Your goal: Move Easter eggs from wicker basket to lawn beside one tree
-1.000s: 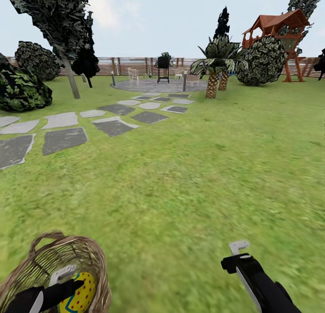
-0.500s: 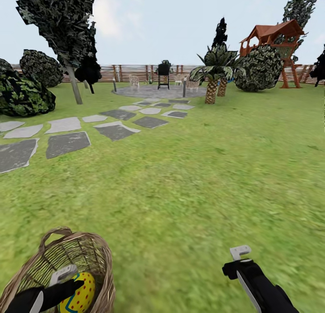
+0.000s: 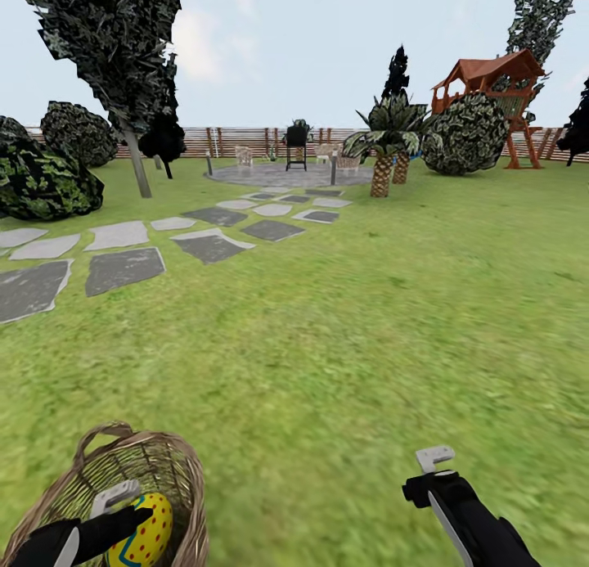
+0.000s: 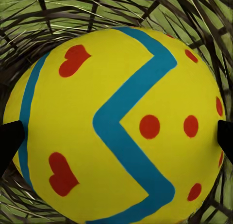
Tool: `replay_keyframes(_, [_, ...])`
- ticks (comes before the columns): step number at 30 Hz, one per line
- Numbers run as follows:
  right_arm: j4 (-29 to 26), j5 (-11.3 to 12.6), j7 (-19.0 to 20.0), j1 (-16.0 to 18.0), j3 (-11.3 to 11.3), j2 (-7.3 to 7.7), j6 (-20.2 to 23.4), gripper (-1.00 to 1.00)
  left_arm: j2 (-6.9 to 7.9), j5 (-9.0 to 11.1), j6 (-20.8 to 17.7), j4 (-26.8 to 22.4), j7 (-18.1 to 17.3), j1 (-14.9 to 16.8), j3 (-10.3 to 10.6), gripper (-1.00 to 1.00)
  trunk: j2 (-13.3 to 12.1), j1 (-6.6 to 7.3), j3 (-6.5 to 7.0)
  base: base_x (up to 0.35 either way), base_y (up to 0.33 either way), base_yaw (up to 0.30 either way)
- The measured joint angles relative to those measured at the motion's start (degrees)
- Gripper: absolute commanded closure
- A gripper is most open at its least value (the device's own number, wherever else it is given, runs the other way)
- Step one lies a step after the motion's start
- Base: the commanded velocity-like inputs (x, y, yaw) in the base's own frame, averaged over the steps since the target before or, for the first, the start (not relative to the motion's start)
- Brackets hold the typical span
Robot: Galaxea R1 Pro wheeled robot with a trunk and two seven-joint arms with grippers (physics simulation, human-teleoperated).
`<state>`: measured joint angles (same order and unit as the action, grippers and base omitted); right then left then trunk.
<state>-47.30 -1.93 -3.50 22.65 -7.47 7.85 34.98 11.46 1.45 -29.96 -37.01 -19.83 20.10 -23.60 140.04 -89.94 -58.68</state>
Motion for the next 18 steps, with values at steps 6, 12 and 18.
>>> replay_keyframes(6, [0.02,0.0,0.0,0.0,0.0,-0.08,0.0,-1.0,0.0,0.0,0.0,0.05,0.0,0.0,0.0,1.0,-2.41,1.32,1.08,0.0,0.0,0.0])
replay_keyframes(12, [0.25,-0.06,0.01,0.0,-0.01,-0.87,-2.17,-1.0,0.0,0.0,0.0,-0.01,0.0,0.0,0.0,1.0,-4.81,2.64,2.15,0.0,0.0,0.0])
replay_keyframes(18, [0.27,-0.08,0.01,0.0,0.06,-0.84,-2.22,-1.0,0.0,0.0,0.0,0.07,0.0,0.0,0.0,1.0,-7.22,3.95,3.23,0.0,0.0,0.0])
